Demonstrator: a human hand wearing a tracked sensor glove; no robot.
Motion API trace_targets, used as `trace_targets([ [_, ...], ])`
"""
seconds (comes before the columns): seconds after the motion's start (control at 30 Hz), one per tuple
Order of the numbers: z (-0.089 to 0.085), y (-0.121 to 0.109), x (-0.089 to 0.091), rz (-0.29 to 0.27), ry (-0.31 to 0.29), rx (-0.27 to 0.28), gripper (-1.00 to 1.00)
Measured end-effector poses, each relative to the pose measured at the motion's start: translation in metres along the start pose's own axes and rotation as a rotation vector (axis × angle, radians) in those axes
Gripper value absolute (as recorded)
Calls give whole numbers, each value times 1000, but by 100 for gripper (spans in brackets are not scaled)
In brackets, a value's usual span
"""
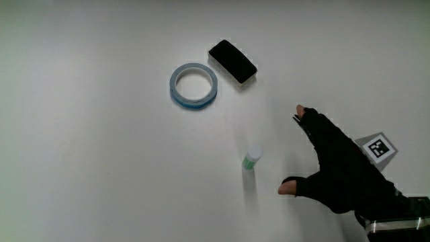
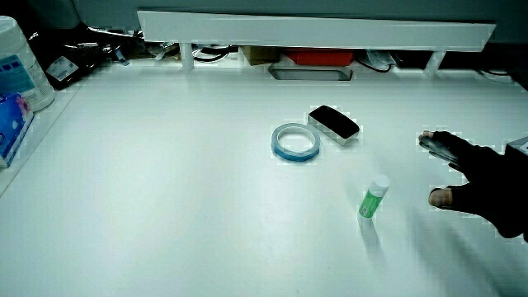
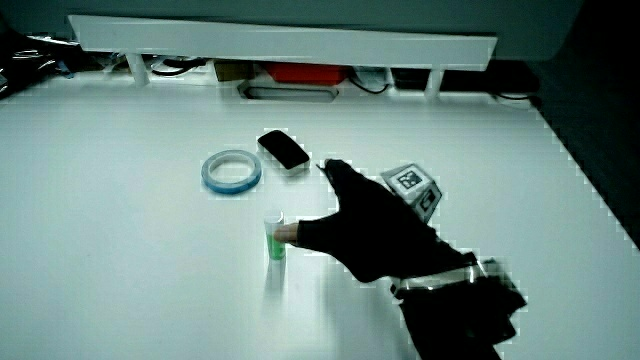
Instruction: Pick glue stick
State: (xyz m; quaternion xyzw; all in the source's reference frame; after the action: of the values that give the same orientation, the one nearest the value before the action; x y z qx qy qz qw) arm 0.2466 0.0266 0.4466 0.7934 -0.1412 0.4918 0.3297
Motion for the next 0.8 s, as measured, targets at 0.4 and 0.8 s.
trace_targets([
  [0.4, -31, 21, 18, -63, 125, -62, 0],
  [0.8, -62, 41, 25, -79, 173, -115, 0],
])
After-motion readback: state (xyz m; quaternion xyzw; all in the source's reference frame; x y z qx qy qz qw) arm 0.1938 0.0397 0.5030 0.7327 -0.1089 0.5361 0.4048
